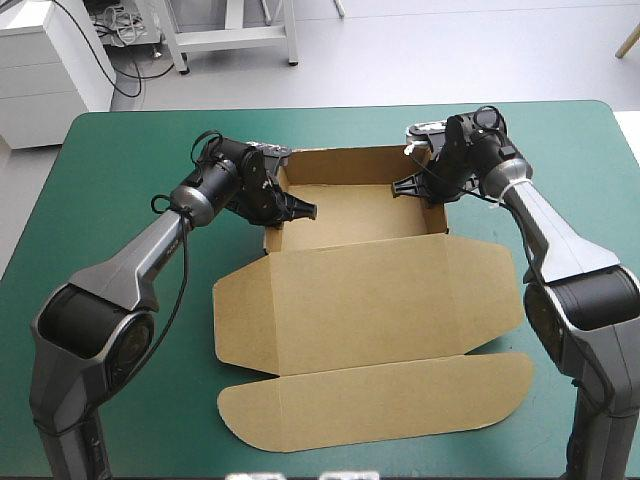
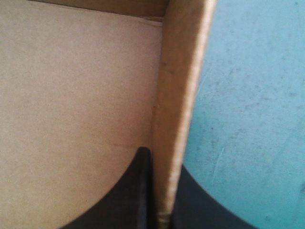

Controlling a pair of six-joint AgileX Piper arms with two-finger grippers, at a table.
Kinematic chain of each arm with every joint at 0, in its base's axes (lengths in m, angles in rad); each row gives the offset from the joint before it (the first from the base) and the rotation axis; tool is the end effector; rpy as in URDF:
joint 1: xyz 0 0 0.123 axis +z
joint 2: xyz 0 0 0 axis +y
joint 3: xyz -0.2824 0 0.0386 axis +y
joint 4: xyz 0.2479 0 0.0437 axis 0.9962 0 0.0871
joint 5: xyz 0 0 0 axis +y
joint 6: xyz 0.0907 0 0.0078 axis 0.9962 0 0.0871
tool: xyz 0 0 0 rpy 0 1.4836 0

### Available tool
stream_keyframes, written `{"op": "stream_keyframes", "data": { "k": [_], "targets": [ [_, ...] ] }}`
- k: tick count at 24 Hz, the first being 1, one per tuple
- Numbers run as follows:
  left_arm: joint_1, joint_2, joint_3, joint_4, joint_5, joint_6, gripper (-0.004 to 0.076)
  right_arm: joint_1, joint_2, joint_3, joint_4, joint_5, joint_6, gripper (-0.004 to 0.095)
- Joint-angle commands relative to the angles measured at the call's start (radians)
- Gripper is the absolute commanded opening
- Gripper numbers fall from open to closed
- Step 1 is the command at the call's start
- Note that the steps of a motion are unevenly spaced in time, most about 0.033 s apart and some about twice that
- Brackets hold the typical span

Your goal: Fold the box

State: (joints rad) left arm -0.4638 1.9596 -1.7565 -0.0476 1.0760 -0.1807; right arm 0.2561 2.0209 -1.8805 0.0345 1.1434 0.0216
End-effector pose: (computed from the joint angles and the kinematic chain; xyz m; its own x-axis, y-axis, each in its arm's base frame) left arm 0.3810 -0.1949 0.2780 -0.9067 0.2280 -0.3548 0.2836 0.9523 -0.1129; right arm 0.4272 0.1148 0.2843 -0.9093 -0.2010 -0.3644 -0.2318 0.9718 0.0423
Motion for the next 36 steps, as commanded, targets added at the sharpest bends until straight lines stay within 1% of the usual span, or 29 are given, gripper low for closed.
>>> {"op": "stream_keyframes", "data": {
  "k": [1,3,5,6,7,8,10,11,13,14,15,25,29,31,33,34,35,36],
  "targets": [
    [-0.013,-0.055,-0.039,-0.051,-0.093,0.08,0.0006,0.011,-0.039,-0.024,0.074,0.025,-0.062,-0.0016],
    [-0.005,-0.055,-0.039,-0.051,-0.098,0.088,0.0088,0.011,-0.039,-0.024,0.074,0.017,-0.076,-0.0013],
    [0.007,-0.055,-0.039,-0.056,-0.093,0.085,0.0244,0.011,-0.039,-0.024,0.074,0.017,-0.089,0.004],
    [0.007,-0.055,-0.039,-0.052,-0.084,0.084,0.034,0.011,-0.039,-0.024,0.077,0.024,-0.107,0.0133],
    [0.009,-0.055,-0.039,-0.047,-0.079,0.088,0.0409,0.011,-0.039,-0.024,0.077,0.024,-0.111,0.0223],
    [0.009,-0.055,-0.039,-0.047,-0.077,0.088,0.0477,0.011,-0.039,-0.024,0.074,0.024,-0.111,0.0353],
    [0.009,-0.055,-0.039,-0.047,-0.077,0.079,0.054,0.011,-0.039,-0.024,0.074,0.024,-0.111,0.0567],
    [0.009,-0.055,-0.039,-0.047,-0.074,0.076,0.0552,0.011,-0.039,-0.024,0.074,0.024,-0.111,0.0669],
    [0.009,-0.055,-0.039,-0.049,-0.069,0.073,0.0557,0.011,-0.039,-0.024,0.074,0.024,-0.107,0.0826],
    [0.009,-0.055,-0.039,-0.049,-0.067,0.073,0.0557,0.01,-0.039,-0.024,0.074,0.024,-0.107,0.0872],
    [0.009,-0.055,-0.039,-0.049,-0.064,0.073,0.0557,0.01,-0.041,-0.024,0.074,0.024,-0.107,0.0893],
    [0.009,-0.135,-0.062,0.001,-0.014,0.073,0.0556,0.01,-0.106,-0.027,0.069,0.024,-0.111,0.0898],
    [0.007,-0.205,-0.086,0.003,0.018,0.088,0.0547,0.01,-0.148,-0.028,0.063,0.024,-0.114,0.0898],
    [0.007,-0.269,-0.104,0.007,0.043,0.113,0.0538,0.01,-0.183,-0.03,0.056,0.024,-0.114,0.0898],
    [0.007,-0.335,-0.106,0.007,0.101,0.181,0.0503,0.01,-0.225,-0.03,0.056,0.024,-0.114,0.0898],
    [0.007,-0.382,-0.106,0.02,0.154,0.219,0.0456,0.01,-0.253,-0.03,0.056,0.024,-0.114,0.0898],
    [0.007,-0.399,-0.106,0.032,0.18,0.224,0.0428,0.01,-0.267,-0.03,0.056,0.024,-0.114,0.0898],
    [0.007,-0.442,-0.098,0.061,0.2,0.224,0.0353,0.01,-0.291,-0.03,0.054,0.024,-0.116,0.0898]
  ]
}}
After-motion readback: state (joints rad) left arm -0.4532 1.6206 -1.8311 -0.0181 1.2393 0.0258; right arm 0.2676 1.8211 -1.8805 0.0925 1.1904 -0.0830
